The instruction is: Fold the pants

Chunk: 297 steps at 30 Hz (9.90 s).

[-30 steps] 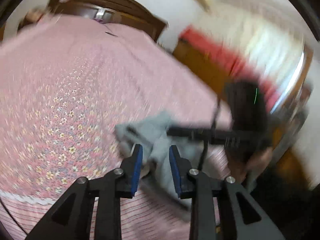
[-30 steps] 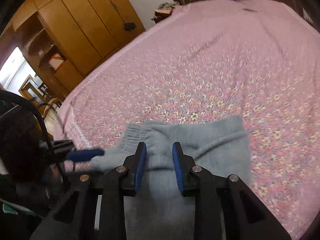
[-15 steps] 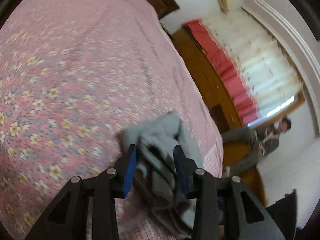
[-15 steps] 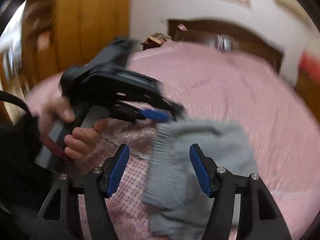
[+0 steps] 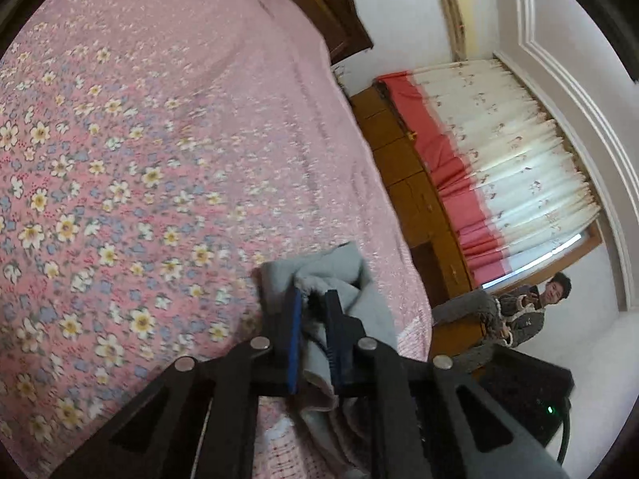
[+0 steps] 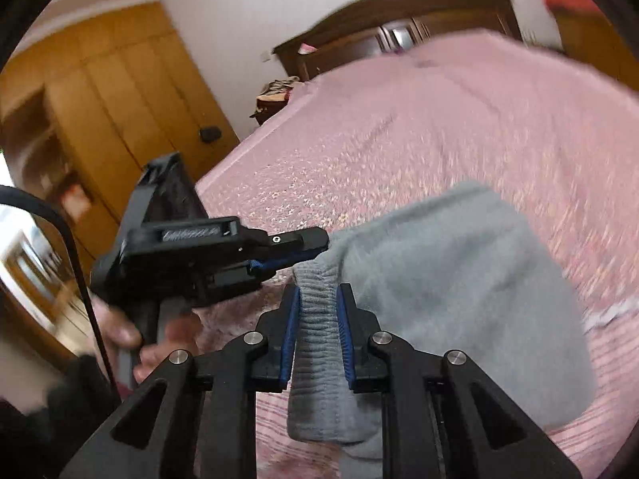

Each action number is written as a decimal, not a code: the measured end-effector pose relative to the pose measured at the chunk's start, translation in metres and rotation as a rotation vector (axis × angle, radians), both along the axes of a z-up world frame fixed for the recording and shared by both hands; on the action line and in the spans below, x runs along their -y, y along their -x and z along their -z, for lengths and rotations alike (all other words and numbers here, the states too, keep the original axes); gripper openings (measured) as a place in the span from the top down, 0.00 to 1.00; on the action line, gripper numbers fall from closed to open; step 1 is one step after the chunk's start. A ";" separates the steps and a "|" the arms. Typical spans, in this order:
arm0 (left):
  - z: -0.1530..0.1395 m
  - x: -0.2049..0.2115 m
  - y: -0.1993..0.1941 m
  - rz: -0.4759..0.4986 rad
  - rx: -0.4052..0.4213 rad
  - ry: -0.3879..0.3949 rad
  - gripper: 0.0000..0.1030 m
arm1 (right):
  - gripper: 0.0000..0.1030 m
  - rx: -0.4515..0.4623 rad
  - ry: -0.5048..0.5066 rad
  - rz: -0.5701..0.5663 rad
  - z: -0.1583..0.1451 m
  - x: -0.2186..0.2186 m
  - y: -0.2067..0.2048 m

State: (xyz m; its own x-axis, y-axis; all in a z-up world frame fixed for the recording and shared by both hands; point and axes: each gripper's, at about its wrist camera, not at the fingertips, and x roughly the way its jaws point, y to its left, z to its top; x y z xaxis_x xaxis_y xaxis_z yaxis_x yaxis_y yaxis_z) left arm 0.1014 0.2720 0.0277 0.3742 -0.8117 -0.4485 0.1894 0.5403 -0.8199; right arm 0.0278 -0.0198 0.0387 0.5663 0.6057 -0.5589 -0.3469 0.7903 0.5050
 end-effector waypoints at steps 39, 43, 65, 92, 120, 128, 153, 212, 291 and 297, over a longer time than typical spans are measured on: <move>0.016 0.025 0.042 0.157 0.116 -0.063 0.92 | 0.91 -0.095 -0.123 -0.044 0.034 0.007 -0.058; 0.032 0.028 0.043 0.149 0.062 -0.022 0.95 | 0.91 -0.149 -0.237 -0.041 0.044 0.020 -0.062; 0.041 -0.007 0.045 0.138 -0.002 0.099 0.94 | 0.73 -0.050 -0.199 -0.128 0.041 0.003 -0.061; 0.058 0.056 0.073 0.046 0.084 -0.438 0.98 | 0.52 -0.140 0.066 0.120 0.035 0.119 -0.084; 0.057 0.021 0.083 0.074 -0.018 -0.244 0.98 | 0.54 0.163 0.089 0.135 0.016 0.074 0.057; 0.065 0.014 0.088 0.051 -0.020 -0.251 0.98 | 0.95 0.116 0.082 0.019 0.017 0.068 0.058; -0.008 0.012 0.185 0.101 0.138 -0.204 0.73 | 0.71 0.122 -0.018 -0.045 -0.035 0.098 0.083; 0.037 0.027 0.237 -0.173 -0.013 -0.063 0.18 | 0.40 -0.173 0.058 0.000 0.066 0.149 -0.045; -0.058 0.114 0.111 -0.224 0.475 -0.720 0.78 | 0.65 0.222 0.141 0.053 -0.005 0.108 -0.124; -0.014 0.120 0.078 -0.200 0.313 -0.758 0.89 | 0.65 0.059 0.375 -0.059 0.024 0.066 -0.118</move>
